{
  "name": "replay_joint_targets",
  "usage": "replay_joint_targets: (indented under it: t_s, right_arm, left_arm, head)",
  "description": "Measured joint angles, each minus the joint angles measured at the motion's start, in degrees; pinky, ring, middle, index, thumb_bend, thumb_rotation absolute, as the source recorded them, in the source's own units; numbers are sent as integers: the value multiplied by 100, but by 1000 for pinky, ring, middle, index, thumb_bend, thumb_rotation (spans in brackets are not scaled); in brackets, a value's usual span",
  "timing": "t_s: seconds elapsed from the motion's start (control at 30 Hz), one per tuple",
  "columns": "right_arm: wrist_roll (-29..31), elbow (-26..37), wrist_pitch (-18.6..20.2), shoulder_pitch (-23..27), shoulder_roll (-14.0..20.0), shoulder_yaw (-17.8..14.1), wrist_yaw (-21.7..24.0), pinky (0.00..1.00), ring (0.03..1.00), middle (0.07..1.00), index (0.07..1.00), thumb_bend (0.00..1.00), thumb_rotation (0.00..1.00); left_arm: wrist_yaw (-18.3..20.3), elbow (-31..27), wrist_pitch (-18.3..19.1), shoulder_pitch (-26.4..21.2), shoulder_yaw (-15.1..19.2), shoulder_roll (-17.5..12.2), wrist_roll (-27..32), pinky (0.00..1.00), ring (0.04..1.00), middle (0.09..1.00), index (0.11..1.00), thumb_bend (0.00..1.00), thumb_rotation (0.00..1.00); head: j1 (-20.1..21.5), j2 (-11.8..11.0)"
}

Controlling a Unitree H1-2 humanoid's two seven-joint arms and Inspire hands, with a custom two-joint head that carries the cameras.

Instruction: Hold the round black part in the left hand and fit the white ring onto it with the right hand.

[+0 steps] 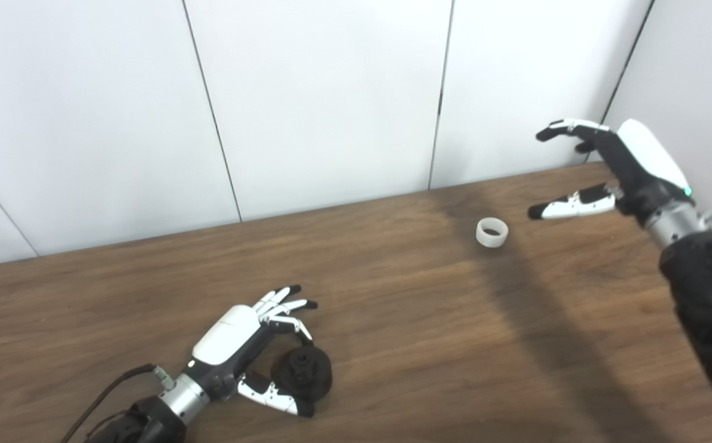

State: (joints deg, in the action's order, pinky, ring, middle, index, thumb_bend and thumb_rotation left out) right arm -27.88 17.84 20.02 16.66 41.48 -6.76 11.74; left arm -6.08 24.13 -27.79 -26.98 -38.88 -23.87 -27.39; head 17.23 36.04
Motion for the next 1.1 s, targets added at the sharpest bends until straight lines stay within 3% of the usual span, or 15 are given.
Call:
replay_joint_targets:
  t_s: [0.2,0.33,0.4,0.53,0.67,0.87,1.1]
  right_arm:
    - [-341,-923,-730,692,564,919,582,860,944,856,686,948,159]
    - [-717,-1502,-1232,1095,677,1633,965,949,961,872,693,974,160]
    - [-896,-1751,-1532,1267,678,1857,1094,947,958,870,692,982,175]
    - [-1320,-2233,-1753,1596,667,2202,1259,944,974,890,705,981,208]
    - [-1660,-2746,-1850,1856,523,2382,1263,956,981,889,701,980,205]
    - [-2011,-3509,-2097,2004,205,2571,920,953,977,889,700,961,189]
    - [-2390,-3827,-2221,2250,124,2712,783,960,980,892,721,917,216]
  left_arm:
    - [28,-86,13,55,4,-39,83,1000,1000,892,480,524,60]
    - [125,-210,37,134,48,-49,125,1000,1000,899,481,524,59]
    - [187,-250,40,173,83,-47,170,1000,1000,899,481,524,58]
    - [295,-333,46,247,168,-40,201,1000,1000,901,482,524,57]
    - [371,-382,47,305,233,-33,207,1000,1000,900,482,524,56]
    - [460,-410,47,344,279,-26,282,1000,1000,907,482,524,57]
    - [499,-455,47,370,290,-39,298,1000,1000,901,481,524,57]
  head:
    - [167,-70]
    - [237,-97]
    - [281,-105]
    - [272,-123]
    - [290,-149]
    - [290,-220]
    - [325,-272]
